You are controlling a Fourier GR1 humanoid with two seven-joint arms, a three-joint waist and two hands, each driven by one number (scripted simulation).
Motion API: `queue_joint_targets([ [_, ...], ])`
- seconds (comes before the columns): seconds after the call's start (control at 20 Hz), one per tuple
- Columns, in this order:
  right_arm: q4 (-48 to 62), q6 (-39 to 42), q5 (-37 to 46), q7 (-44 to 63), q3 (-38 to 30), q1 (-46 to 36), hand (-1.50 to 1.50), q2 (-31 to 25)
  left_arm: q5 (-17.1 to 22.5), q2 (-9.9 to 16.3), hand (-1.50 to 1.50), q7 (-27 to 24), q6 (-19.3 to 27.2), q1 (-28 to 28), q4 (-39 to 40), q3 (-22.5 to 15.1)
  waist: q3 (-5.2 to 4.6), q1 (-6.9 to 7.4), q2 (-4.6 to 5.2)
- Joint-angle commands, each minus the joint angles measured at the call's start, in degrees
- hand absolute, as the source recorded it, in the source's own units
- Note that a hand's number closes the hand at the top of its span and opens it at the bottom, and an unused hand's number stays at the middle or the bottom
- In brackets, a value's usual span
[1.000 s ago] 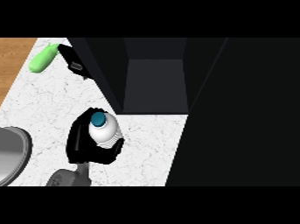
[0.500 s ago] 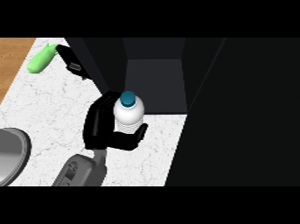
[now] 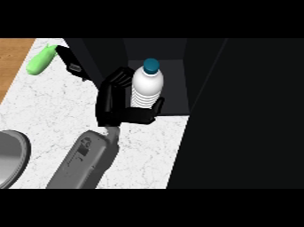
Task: Pick up the bottled water, place it into the cabinet and close the cabinet
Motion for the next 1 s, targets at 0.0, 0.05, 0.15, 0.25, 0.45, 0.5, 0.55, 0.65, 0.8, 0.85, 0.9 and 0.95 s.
queue_joint_targets([
  [0.0, -6.45, -0.90, 6.23, 5.55, 2.69, -0.50, -1.50, 1.04, -0.43, -0.05, 1.50, 0.21, 2.06, -8.89, 8.69, 2.27, -0.07, -0.45, 0.08],
  [0.05, -9.19, 0.65, 3.59, 5.18, -0.42, 0.96, -1.50, -2.32, -0.67, -0.05, 1.50, 0.14, 2.81, -8.20, 7.98, 2.47, -0.03, -0.22, 0.05],
  [0.15, -2.68, 1.69, -1.04, -0.42, -2.65, -0.03, -1.50, -0.58, 0.38, -0.05, 1.50, -0.84, 4.93, -12.78, 12.76, -0.28, 0.02, -0.20, 0.19],
  [0.25, -8.08, 0.52, 2.86, 7.52, -0.85, -1.33, -1.50, -0.28, -0.76, -0.05, 1.50, -0.51, 2.58, -14.83, 16.71, 3.56, -0.06, -0.32, 0.17],
  [0.45, -10.02, 0.62, 1.75, 2.16, -1.30, 3.69, -1.50, -3.93, -3.50, 1.07, 1.50, -0.43, 1.98, -17.21, 21.14, 5.45, 0.00, -0.47, 0.08],
  [0.5, -6.39, 0.30, 2.64, 1.42, -0.01, 1.80, -1.50, -1.82, -4.01, 0.23, 1.50, -0.38, 2.24, -18.75, 25.02, 5.86, -0.02, -0.43, 0.16],
  [0.55, -5.40, 0.45, 1.93, 0.39, 0.35, 1.52, -1.50, -1.71, -3.13, 1.46, 1.50, -0.84, 0.78, -23.61, 30.01, 8.70, -0.02, -1.03, 0.37],
  [0.65, -4.97, 0.97, 0.11, 3.70, -3.50, -2.32, -1.50, -0.55, -2.79, -0.01, 1.50, -1.67, 5.20, -24.58, 31.53, 6.45, -0.04, -0.54, 0.37],
  [0.8, -7.03, 1.16, 0.07, 2.43, -0.94, 1.09, -1.50, -2.32, -4.12, 0.93, 1.50, -3.64, 4.13, -26.47, 37.36, 9.32, -0.01, -0.71, 0.29],
  [0.85, -7.25, 0.73, 1.31, 0.38, 0.94, 2.86, -1.50, -2.89, -2.11, -0.02, 1.50, -6.86, 6.49, -27.72, 39.82, 8.07, -0.01, -1.77, 0.40],
  [0.9, -6.02, 0.36, 2.88, 0.86, 1.51, 1.63, -1.50, -2.19, -1.14, -0.03, 1.50, -8.14, 5.89, -27.12, 42.16, 8.22, -0.05, -1.87, 0.47],
  [0.95, -2.32, 0.53, 0.67, 1.60, -0.46, -1.97, -1.50, 0.38, -1.22, -0.03, 1.50, -9.07, 5.07, -29.55, 45.33, 8.88, -0.05, -1.51, 0.68],
])
